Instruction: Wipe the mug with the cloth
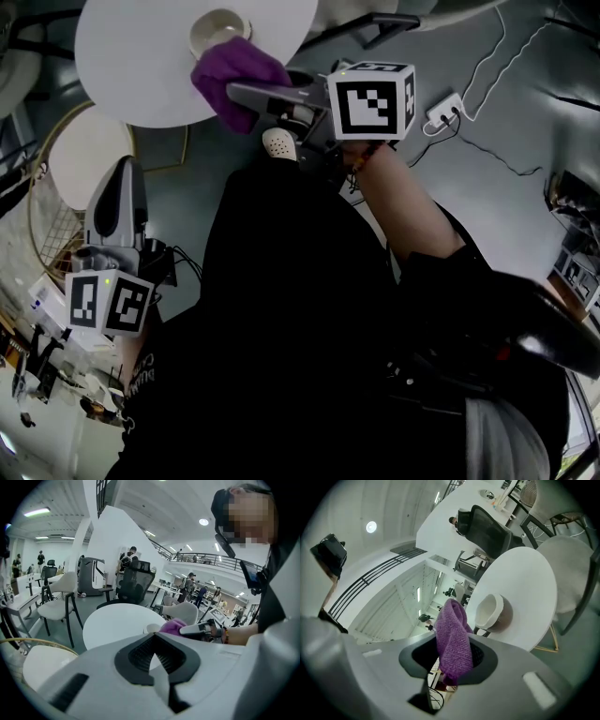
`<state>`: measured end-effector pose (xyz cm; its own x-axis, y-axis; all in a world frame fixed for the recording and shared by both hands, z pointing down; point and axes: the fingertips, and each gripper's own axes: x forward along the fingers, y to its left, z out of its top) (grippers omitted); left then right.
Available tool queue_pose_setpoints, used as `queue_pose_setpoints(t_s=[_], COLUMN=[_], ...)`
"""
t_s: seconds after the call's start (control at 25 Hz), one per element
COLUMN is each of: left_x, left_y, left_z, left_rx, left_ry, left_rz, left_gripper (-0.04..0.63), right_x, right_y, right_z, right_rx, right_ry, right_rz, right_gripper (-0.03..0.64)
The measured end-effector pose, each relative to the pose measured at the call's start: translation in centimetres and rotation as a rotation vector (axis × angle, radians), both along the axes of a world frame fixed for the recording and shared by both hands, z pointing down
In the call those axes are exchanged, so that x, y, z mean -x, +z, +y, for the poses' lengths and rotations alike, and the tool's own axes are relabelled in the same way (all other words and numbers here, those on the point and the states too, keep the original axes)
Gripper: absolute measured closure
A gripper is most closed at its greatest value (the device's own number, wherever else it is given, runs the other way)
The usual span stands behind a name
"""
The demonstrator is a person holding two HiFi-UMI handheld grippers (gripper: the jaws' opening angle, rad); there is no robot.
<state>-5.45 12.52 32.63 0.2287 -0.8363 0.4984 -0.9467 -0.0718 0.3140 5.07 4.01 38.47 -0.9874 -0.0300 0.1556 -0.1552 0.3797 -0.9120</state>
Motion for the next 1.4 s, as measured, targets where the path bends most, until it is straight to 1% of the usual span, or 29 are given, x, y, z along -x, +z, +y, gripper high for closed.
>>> queue_pose_setpoints(t_s=[0.28,0.68,0.84,0.96,1.08,1.2,1.32,1.4], left_x=[-0.8,-2.5,-2.9,-2.1,-1.4,-1.2,-1.4,-2.1], left_y=[0.0,-0.1,1.4,2.7,4.8,7.7,9.8,10.5], left_z=[-0.7,-1.5,-2.7,-4.1,-6.5,-8.8,-9.8,-10.0], left_rx=[-0.033,-0.058,-0.064,-0.053,-0.045,-0.015,0.015,0.021], left_ry=[0.002,0.023,0.028,0.025,0.055,0.09,0.112,0.14], left_rz=[0.023,0.089,0.127,0.154,0.176,0.168,0.126,0.1], left_gripper=[0.591,0.591,0.591,0.591,0.591,0.591,0.591,0.591], right_x=[0.0,0.4,-0.1,0.4,0.9,0.6,-0.4,-1.3], right_y=[0.4,0.4,0.8,1.1,2.3,4.7,6.1,6.5], right_z=[0.2,0.4,0.3,0.3,-0.5,-1.6,-1.8,-1.8], right_rx=[-0.006,-0.037,-0.049,-0.057,-0.055,-0.047,-0.058,-0.076], right_ry=[-0.025,-0.055,-0.066,-0.073,-0.081,-0.09,-0.096,-0.09], right_rz=[0.02,0.072,0.114,0.13,0.149,0.176,0.199,0.214], right_gripper=[0.513,0.514,0.513,0.514,0.512,0.513,0.512,0.512])
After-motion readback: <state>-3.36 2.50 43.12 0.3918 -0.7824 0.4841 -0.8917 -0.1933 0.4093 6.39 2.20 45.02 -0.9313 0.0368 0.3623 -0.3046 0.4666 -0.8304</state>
